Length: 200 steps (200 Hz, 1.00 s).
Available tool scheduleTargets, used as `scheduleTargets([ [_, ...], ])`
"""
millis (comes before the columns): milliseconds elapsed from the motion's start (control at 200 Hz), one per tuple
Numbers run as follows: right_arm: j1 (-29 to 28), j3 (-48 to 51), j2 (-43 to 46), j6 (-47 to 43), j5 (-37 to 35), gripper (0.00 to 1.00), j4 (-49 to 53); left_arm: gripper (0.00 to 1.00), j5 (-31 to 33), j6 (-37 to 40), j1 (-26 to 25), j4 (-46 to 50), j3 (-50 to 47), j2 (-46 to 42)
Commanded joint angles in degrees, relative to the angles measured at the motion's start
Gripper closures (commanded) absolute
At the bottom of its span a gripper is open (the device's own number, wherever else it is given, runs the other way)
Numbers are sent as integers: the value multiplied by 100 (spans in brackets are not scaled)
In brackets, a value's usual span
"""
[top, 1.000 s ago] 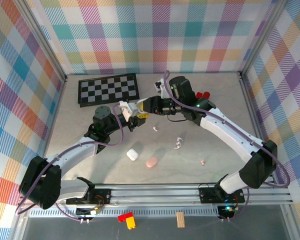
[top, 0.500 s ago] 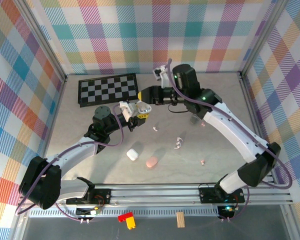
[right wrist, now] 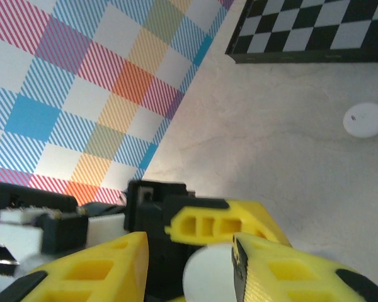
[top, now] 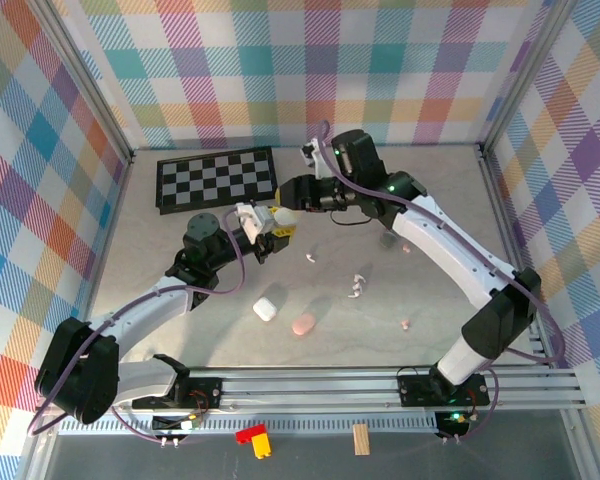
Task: Insert wireless bluetooth earbuds into charging case
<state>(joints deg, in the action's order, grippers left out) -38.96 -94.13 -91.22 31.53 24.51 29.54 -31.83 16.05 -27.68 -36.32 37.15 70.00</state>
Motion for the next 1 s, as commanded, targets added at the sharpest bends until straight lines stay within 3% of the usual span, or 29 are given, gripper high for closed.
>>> scheduleTargets([
  [0,28,286,460,182,-93,60,-291,67,48,-242,-62,-514,-84,-132],
  [105,104,688,757,475,-107,59,-699,67,3,-400,-62,-731,-102,-129],
  [305,446,1637,1177,1294,422,35,-1652,66,-240,-868,-61,-1305,-102,-48],
  [450,531,2057,1110,1815,1241,33,-2485,66,-422,-1219,-57,-1781,-68,82],
  [570,530,2302,931,2440,1915,36,-3442,66,-507,-1322,-63,-1931,-23,149],
  [735,530,2450,705,3015,2209,45,-4254,66,-509,-1315,-57,-1906,-23,155],
  [995,538,2556,785,2969,1987,73,-4153,64,-447,-1240,-62,-1810,-56,172],
])
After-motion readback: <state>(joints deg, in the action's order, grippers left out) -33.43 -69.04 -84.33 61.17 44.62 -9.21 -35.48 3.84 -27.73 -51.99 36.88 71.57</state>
